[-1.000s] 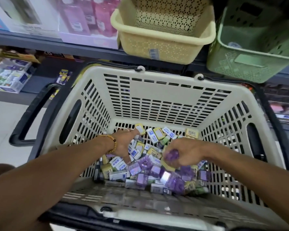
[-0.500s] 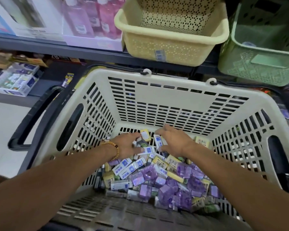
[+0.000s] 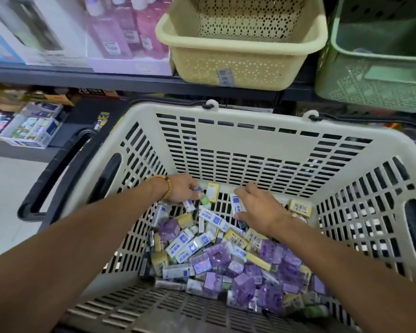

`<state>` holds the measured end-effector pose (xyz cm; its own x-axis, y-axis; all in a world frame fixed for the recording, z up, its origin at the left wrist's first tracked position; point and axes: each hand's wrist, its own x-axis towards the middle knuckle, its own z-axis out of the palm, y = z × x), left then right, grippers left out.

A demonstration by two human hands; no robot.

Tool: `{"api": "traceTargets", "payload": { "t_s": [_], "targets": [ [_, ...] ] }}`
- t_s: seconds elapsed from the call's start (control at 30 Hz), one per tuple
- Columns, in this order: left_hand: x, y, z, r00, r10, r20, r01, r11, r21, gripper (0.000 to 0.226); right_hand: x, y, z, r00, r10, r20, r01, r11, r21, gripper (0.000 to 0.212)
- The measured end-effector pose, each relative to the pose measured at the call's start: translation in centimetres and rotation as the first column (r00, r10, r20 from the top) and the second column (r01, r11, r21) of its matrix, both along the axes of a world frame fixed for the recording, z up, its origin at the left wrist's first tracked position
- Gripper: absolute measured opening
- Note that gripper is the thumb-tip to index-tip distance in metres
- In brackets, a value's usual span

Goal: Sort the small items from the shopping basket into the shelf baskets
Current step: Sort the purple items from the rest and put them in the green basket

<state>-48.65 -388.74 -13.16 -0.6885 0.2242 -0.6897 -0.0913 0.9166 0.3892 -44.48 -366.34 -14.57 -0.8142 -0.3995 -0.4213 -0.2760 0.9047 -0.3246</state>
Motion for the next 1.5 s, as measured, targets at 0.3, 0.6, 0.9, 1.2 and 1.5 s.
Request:
{"api": "traceTargets", "payload": {
  "t_s": [0.3,0.6,0.9,1.2,1.5],
  "targets": [
    [-2.9,0.7,-0.1,0.951,-0.175,0.255,0.210,0.971,-0.116,0.026,0.3,0.1,-0.1,0.999,-0.044,-0.023,0.044,0.999,-0.010,0.055],
    [1.3,1.1,-3.5,0.964,0.164,-0.209,-0.128,0.977,0.173,0.048,0.4,0.4,-0.4,0.999,-0.035,-0.013,0.034,0.999,-0.027,0.056],
    [1.9,1.7,-1.4,0.733,0.665,0.145,-0.660,0.643,0.389,0.019,0.6,-0.2,-0.3,0.994,-0.102,0.033,0.104,0.993,-0.050,0.039],
    [2.9,1.7,-2.2,0.914,0.204,-0.351,-0.174,0.978,0.114,0.050,1.0,0.8,-1.1,0.980,-0.197,0.016,0.198,0.975,-0.102,0.051],
    [3.1,1.0,-1.8,0.882,-0.015,-0.471,-0.001,0.999,-0.035,0.043,-0.7,-0.3,-0.6,0.995,-0.078,-0.067,0.067,0.987,-0.147,0.054]
  ]
}}
